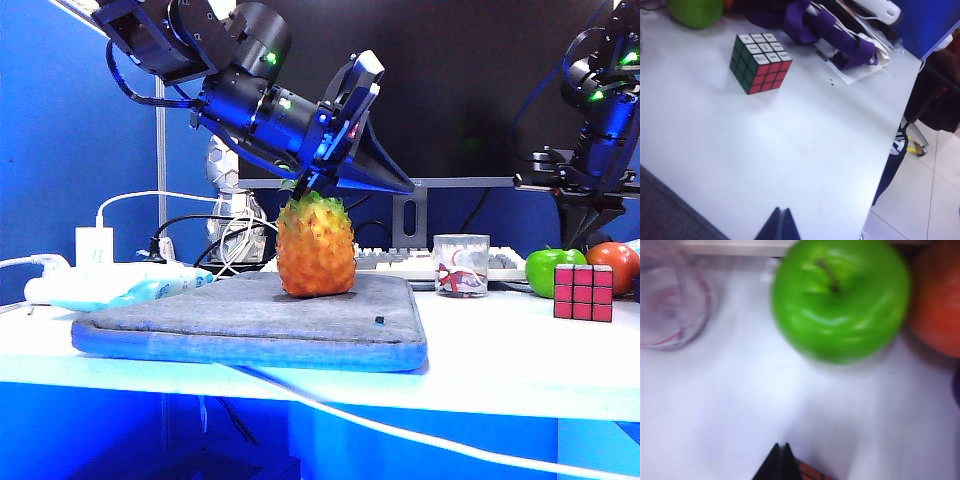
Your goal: Rotate the Rubik's Cube so that its red face is facing towards you.
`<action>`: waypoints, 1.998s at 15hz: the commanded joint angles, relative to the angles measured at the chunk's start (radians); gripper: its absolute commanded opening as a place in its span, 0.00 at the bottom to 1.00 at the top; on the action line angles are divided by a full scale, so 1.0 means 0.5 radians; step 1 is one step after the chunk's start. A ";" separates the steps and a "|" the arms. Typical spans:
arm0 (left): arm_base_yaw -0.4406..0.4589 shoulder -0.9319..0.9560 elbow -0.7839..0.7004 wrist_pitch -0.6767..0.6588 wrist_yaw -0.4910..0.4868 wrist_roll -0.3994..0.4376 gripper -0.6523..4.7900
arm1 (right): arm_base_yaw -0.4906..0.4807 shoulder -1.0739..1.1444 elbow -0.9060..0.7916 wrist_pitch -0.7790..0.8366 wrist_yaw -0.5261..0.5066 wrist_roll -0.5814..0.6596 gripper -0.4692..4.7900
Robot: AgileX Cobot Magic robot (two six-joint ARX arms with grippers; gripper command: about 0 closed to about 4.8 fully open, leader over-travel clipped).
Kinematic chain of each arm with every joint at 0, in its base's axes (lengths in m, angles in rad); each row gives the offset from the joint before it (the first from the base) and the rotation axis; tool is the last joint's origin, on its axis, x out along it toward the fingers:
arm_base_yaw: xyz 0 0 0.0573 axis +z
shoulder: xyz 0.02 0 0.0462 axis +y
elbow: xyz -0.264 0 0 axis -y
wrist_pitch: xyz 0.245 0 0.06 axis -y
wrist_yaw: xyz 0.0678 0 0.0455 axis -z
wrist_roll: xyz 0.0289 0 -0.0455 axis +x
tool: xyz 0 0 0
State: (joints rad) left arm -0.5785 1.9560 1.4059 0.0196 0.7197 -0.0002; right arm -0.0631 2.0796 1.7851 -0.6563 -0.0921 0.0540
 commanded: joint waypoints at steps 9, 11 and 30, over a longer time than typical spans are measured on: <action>-0.005 0.001 0.008 0.022 0.052 0.007 0.11 | 0.010 -0.005 -0.002 -0.226 0.016 -0.060 0.08; -0.006 0.001 0.008 0.006 0.052 0.008 0.11 | 0.011 -0.005 -0.027 -0.248 0.005 -0.060 0.08; -0.010 0.001 0.005 -0.112 0.126 0.038 0.11 | 0.046 -0.018 -0.061 -0.130 0.134 -0.095 0.08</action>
State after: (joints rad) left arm -0.5812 1.9568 1.4055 -0.0452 0.7746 0.0105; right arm -0.0288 2.0720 1.7500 -0.7078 -0.0345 0.0109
